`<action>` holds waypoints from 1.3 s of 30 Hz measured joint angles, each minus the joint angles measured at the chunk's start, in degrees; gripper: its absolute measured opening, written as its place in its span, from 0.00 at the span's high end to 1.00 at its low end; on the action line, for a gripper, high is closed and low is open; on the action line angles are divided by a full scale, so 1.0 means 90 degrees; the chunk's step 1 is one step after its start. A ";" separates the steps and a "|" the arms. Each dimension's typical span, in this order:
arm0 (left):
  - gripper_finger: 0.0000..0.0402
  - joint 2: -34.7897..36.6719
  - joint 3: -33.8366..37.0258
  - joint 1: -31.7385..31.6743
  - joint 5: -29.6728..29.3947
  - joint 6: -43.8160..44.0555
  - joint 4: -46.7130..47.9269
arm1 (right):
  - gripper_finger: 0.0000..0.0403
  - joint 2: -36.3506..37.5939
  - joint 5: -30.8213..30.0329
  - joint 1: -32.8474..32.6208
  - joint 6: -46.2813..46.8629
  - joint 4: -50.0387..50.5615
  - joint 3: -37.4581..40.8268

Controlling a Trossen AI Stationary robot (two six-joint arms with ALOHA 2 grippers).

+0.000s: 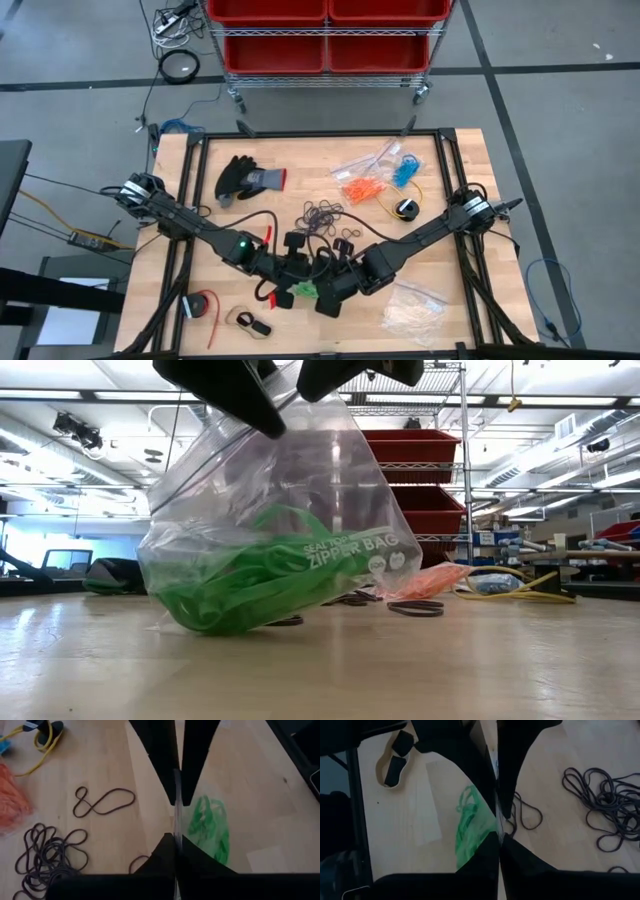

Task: Sort rubber bands
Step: Close the transparent zip bag

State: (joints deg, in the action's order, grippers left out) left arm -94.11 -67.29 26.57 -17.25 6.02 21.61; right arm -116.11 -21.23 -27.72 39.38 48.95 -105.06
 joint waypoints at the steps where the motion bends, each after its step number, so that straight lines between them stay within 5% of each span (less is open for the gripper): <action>1: 0.99 0.0000 0.0000 0.0000 0.0000 0.0000 0.0005 | 0.98 0.0000 -0.0003 0.0002 0.0000 0.0002 0.0000; 11: 0.99 0.0000 0.0000 0.0002 0.0046 -0.0008 -0.0097 | 0.86 0.0000 -0.0046 -0.0003 -0.0023 -0.0173 0.0000; 19: 1.00 0.0000 0.0002 0.0005 0.0049 -0.0022 -0.0118 | 0.99 0.0000 -0.0015 0.0013 -0.0234 -0.0386 0.0065; 29: 1.00 0.0005 0.0007 0.0005 0.0048 -0.0027 -0.0121 | 0.89 0.0000 0.0016 0.0051 -0.0005 -0.0366 0.0270; 39: 1.00 0.0005 0.0007 0.0005 0.0046 -0.0027 -0.0117 | 0.94 0.0000 -0.0070 0.0051 -0.0062 -0.0371 0.0270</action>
State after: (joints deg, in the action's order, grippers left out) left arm -94.06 -67.22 26.61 -16.84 5.78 20.55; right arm -116.11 -21.86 -27.27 38.82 45.62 -102.63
